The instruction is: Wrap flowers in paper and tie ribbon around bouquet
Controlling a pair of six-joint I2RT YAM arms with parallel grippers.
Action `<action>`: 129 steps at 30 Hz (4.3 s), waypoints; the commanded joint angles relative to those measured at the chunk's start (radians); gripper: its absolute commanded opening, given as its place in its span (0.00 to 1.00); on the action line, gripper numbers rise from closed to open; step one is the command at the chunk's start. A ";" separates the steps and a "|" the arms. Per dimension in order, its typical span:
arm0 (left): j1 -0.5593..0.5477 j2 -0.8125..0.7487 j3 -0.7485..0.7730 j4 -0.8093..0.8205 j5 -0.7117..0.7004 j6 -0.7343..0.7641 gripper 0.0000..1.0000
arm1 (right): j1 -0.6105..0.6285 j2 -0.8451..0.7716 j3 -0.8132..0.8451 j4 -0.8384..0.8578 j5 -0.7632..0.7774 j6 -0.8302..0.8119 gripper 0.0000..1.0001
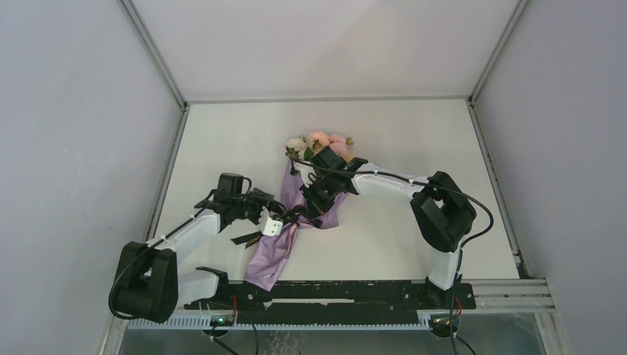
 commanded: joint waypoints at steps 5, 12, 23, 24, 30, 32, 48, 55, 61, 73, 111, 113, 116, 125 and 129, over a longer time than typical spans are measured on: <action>-0.010 0.017 -0.041 0.117 0.047 0.003 0.00 | 0.005 -0.074 -0.006 0.022 -0.005 0.019 0.00; -0.008 0.021 -0.001 0.379 0.079 -0.221 0.00 | 0.035 -0.114 -0.068 0.010 -0.019 0.096 0.00; -0.008 0.106 0.015 0.423 0.105 -0.256 0.00 | 0.076 -0.110 -0.277 0.190 -0.154 0.293 0.00; -0.007 0.115 0.018 0.420 0.100 -0.254 0.00 | 0.078 -0.098 -0.289 0.202 -0.163 0.302 0.00; 0.015 0.170 0.037 0.369 0.093 -0.181 0.00 | 0.069 -0.034 -0.340 0.245 -0.173 0.320 0.00; 0.022 0.185 0.045 0.363 0.089 -0.174 0.00 | 0.061 -0.024 -0.367 0.257 -0.188 0.329 0.00; 0.042 0.279 0.114 0.315 0.078 -0.131 0.00 | 0.040 -0.045 -0.511 0.335 -0.186 0.379 0.00; -0.032 0.197 0.031 0.283 0.038 -0.146 0.00 | -0.010 -0.156 -0.511 0.378 -0.141 0.398 0.36; -0.052 0.088 -0.044 0.248 0.020 -0.133 0.66 | -0.086 -0.348 -0.511 0.308 -0.085 0.337 0.57; -0.046 -0.130 -0.045 0.148 -0.114 -0.268 0.69 | -0.132 -0.321 -0.511 0.401 0.160 0.516 0.36; -0.400 -0.249 -0.041 0.097 -0.250 -0.860 0.56 | -0.213 -0.295 -0.258 0.336 0.178 0.358 0.42; -0.401 -0.242 -0.044 0.118 -0.243 -0.920 0.66 | -0.170 -0.292 -0.264 0.338 0.177 0.374 0.42; -0.414 -0.222 -0.062 0.155 -0.228 -0.940 0.72 | -0.126 -0.296 -0.283 0.359 0.172 0.412 0.41; -0.450 -0.143 -0.117 0.305 -0.307 -0.790 0.66 | -0.074 -0.265 -0.335 0.395 0.148 0.464 0.39; -0.447 -0.151 -0.130 0.299 -0.290 -0.748 0.51 | -0.069 -0.250 -0.338 0.410 0.135 0.469 0.38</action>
